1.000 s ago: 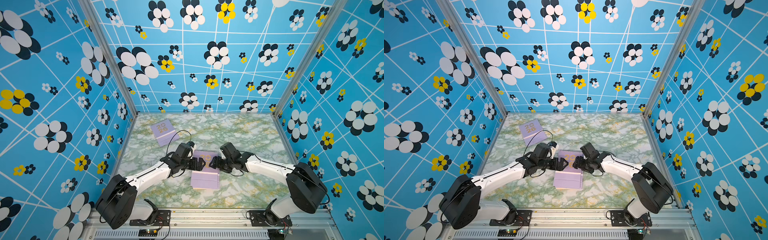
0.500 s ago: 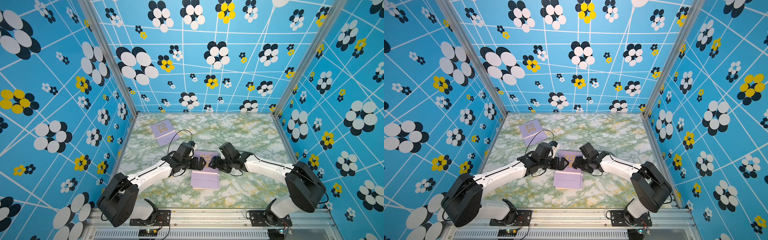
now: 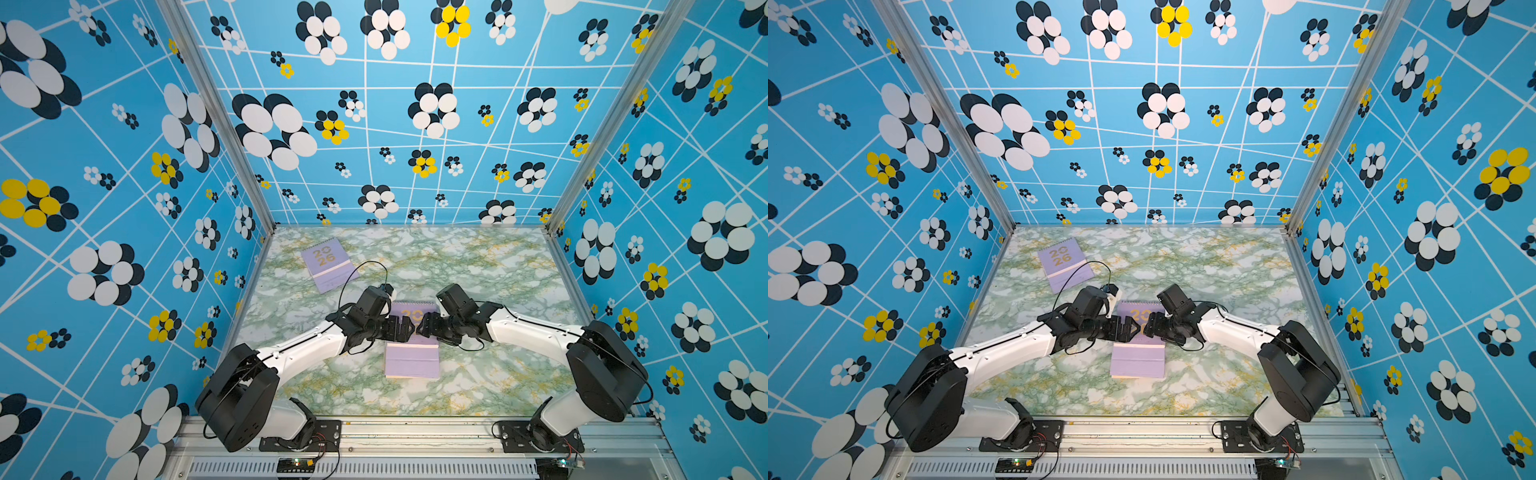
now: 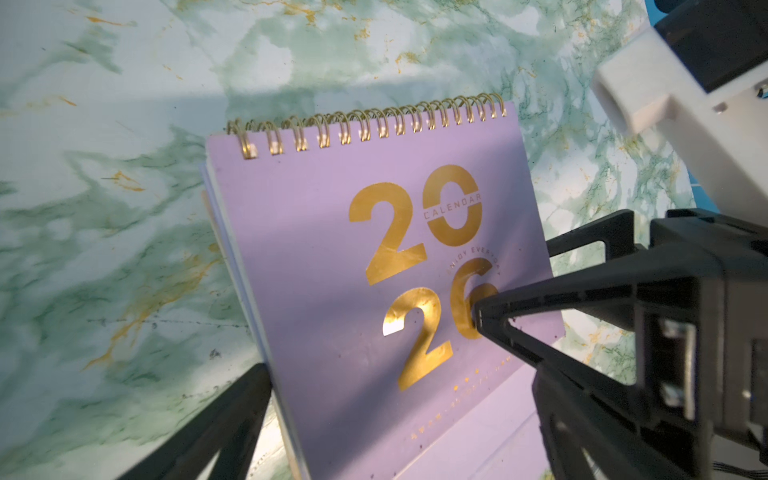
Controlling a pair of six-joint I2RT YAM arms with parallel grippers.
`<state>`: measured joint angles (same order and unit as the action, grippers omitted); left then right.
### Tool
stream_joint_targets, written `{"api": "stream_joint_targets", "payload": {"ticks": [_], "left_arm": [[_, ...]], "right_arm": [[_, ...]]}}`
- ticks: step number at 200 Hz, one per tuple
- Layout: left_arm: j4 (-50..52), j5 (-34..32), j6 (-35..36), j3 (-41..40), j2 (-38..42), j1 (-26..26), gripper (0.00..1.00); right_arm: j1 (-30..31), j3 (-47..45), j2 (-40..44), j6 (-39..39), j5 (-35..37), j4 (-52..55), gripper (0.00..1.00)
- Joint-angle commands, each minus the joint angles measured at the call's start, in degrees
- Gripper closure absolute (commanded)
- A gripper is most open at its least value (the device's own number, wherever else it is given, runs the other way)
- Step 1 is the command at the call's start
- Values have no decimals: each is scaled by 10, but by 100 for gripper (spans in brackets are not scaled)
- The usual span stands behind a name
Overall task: Stack the calendars
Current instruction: Place the calendar at the calendar.
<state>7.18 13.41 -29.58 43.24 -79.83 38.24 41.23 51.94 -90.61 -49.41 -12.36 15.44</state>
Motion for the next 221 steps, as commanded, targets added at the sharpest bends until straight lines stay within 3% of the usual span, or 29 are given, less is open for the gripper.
{"api": "stream_joint_targets", "payload": {"ticks": [1,118,144,171,221], "left_arm": [[-12,1,-6,18,-9,9,1],[44,-45,45,41,30,-29,0],[44,-48,54,47,43,-61,0],[52,-52,73,61,57,-108,1],[49,-39,90,81,69,-187,0]], "right_arm": [[9,20,-9,11,-4,-5,27],[10,20,36,11,71,68,26],[10,18,52,11,78,91,24],[15,16,60,8,84,112,13],[50,26,44,-7,93,122,9]]}}
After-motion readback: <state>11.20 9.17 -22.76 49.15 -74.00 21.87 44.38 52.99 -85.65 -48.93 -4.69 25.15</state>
